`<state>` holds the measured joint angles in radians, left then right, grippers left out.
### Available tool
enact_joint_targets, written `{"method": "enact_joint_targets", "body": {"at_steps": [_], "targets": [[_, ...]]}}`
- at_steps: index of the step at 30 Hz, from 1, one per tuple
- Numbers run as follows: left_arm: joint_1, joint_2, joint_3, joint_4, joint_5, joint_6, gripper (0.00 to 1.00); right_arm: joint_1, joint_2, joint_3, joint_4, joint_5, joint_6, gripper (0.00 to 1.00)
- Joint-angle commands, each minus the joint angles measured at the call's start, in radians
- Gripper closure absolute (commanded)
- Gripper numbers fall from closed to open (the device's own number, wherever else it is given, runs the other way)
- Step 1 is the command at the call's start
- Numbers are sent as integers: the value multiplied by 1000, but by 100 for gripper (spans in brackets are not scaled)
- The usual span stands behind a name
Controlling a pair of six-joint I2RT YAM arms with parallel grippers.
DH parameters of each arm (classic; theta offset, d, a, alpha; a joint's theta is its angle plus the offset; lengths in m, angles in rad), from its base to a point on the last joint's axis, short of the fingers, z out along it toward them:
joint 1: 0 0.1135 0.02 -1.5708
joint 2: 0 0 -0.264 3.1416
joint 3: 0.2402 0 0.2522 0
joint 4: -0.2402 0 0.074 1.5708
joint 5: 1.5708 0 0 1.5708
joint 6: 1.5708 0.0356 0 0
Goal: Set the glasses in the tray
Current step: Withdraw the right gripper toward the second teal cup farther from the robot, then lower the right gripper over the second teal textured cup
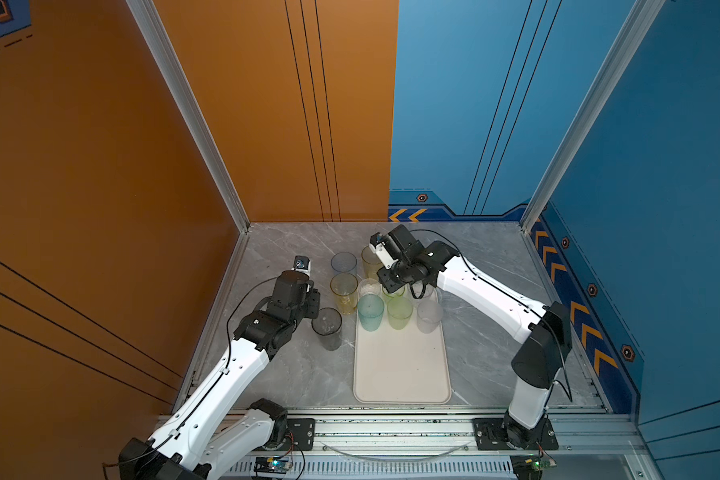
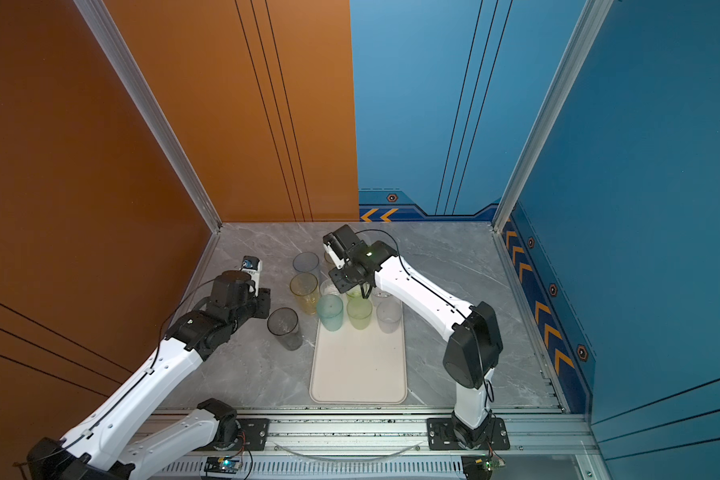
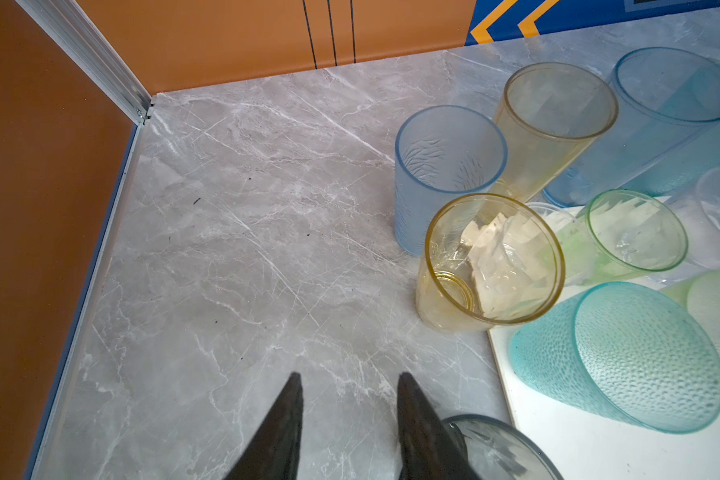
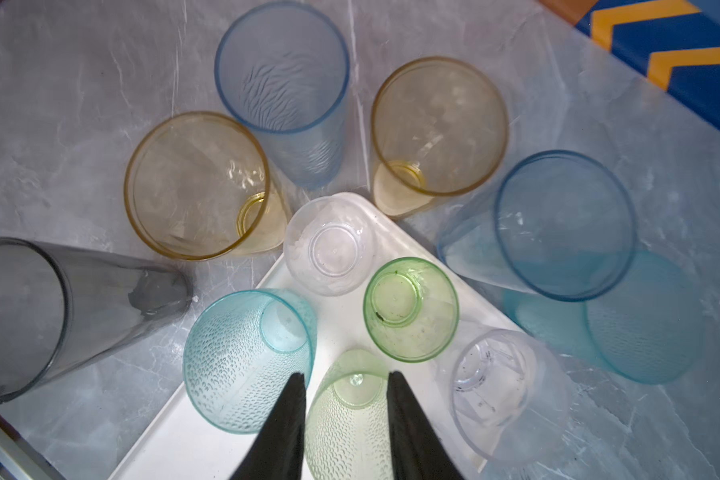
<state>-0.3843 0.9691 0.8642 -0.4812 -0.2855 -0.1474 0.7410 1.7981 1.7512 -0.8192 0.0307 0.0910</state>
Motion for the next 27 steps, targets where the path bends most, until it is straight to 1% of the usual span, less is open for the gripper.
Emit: {"method": "enact_joint_targets", "body": {"at_steps": [1,4,8,13,18,22,27], "targets": [[10,-4,11,9,19,3,61,-85,-64,-56,40,51,55,66],[9,0,13,6,19,4,62,-172,-88,-76,37,75,96,66],[3,11,21,0,16,4,62,-275,-88,-86,35,71,122,67],[-2,16,30,-9,9,6,62,-357,-31,-41,13,72,124,68],[-8,14,30,-16,-4,9,62,-399,52,25,-19,35,116,72],[-10,19,31,-16,-7,11,62,-423,115,74,-36,32,115,73],[-10,23,29,-16,-9,12,62,-442,164,98,-41,11,115,77]]}}
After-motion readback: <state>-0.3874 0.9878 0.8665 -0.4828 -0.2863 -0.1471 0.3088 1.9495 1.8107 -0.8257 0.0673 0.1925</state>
